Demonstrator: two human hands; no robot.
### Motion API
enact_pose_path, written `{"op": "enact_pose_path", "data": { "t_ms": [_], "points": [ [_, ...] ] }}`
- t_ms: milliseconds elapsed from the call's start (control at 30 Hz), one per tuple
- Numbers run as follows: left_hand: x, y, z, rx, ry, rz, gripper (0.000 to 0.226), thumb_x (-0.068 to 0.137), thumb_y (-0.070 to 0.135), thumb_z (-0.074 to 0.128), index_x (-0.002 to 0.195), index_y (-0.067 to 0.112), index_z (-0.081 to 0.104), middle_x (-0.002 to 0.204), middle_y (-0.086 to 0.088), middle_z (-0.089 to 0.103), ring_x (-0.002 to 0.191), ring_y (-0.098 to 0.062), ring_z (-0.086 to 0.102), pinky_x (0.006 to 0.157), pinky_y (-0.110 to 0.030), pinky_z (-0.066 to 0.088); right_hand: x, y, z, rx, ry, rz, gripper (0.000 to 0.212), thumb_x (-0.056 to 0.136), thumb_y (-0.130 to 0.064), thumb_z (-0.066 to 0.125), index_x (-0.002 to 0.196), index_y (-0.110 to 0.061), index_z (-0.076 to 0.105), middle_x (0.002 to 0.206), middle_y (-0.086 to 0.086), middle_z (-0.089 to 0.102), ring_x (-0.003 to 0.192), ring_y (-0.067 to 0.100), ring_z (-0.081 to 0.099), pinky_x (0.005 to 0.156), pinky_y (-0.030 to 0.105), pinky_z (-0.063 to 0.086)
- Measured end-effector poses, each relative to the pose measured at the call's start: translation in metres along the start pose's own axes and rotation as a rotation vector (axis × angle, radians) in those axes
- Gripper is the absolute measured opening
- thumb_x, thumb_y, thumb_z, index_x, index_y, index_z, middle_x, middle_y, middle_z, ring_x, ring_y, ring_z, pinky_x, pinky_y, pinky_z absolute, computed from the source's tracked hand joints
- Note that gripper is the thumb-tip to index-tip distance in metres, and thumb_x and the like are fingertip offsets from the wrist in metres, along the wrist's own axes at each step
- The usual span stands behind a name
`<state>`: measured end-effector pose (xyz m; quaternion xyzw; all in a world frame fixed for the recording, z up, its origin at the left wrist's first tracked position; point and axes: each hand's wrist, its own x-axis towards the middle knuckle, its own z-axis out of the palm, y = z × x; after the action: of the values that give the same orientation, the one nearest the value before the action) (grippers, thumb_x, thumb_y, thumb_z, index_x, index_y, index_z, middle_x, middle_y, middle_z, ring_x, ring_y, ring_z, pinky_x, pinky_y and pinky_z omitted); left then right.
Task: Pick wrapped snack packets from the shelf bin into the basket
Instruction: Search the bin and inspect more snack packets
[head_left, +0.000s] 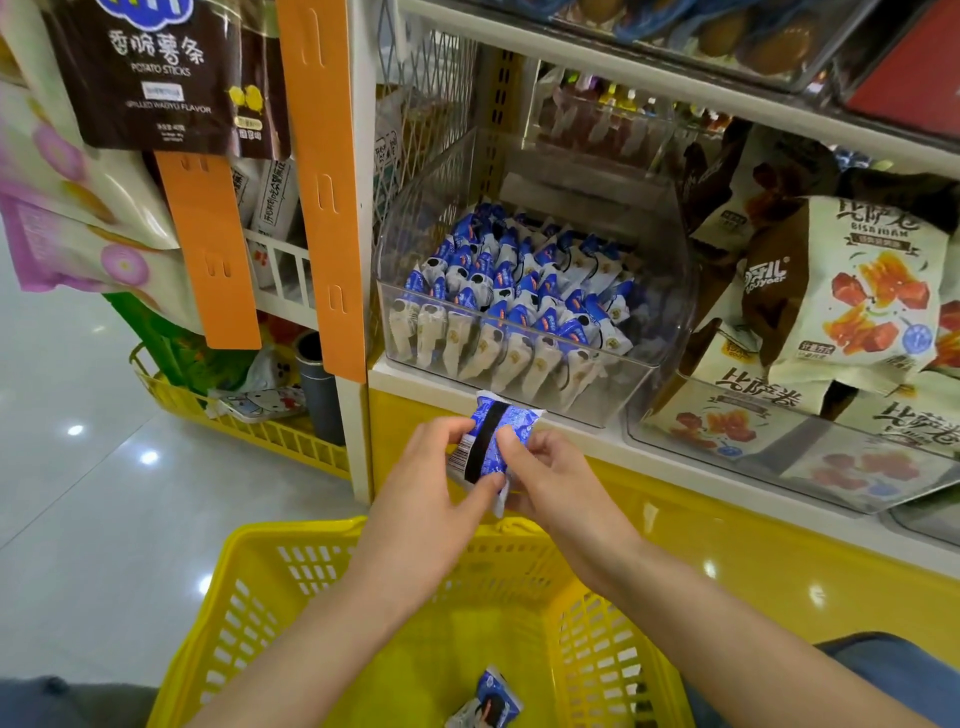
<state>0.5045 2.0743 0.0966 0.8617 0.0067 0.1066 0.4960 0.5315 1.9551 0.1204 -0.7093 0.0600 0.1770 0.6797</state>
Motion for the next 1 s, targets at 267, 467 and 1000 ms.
{"op": "enact_pose_path", "data": {
  "t_ms": [267, 467, 1000],
  "points": [
    [0.002, -0.001, -0.006, 0.029, -0.001, 0.051, 0.035, 0.083, 0.022, 0.064, 0.117, 0.027, 0.055, 0.107, 0.017, 0.058, 0.099, -0.004, 0.056, 0.082, -0.026, 0.05, -0.004, -0.001, 0.002, -0.035, 0.031, -0.037, 0.035, 0.093, -0.028, 0.051, 0.113, 0.001, 0.049, 0.109, 0.021, 0.064, 0.099, 0.03, 0.065, 0.083, 0.04, 0.055],
    [-0.002, 0.0, -0.005, 0.008, 0.009, 0.077, 0.031, 0.089, 0.011, 0.054, 0.117, 0.027, 0.057, 0.101, 0.016, 0.063, 0.091, 0.0, 0.061, 0.071, -0.021, 0.053, -0.006, 0.0, 0.003, -0.157, 0.057, -0.145, 0.034, 0.088, -0.032, 0.056, 0.109, -0.006, 0.051, 0.107, 0.011, 0.064, 0.098, 0.019, 0.063, 0.09, 0.04, 0.051],
    [0.004, 0.006, -0.021, 0.188, 0.049, 0.046, 0.013, 0.094, 0.018, 0.044, 0.098, 0.02, 0.056, 0.065, 0.012, 0.053, 0.057, -0.006, 0.053, 0.05, -0.022, 0.04, -0.01, 0.006, 0.006, -0.345, -0.077, -0.364, 0.03, 0.088, -0.024, 0.06, 0.114, -0.025, 0.045, 0.102, -0.018, 0.06, 0.096, -0.005, 0.059, 0.081, 0.017, 0.051]
  ]
}}
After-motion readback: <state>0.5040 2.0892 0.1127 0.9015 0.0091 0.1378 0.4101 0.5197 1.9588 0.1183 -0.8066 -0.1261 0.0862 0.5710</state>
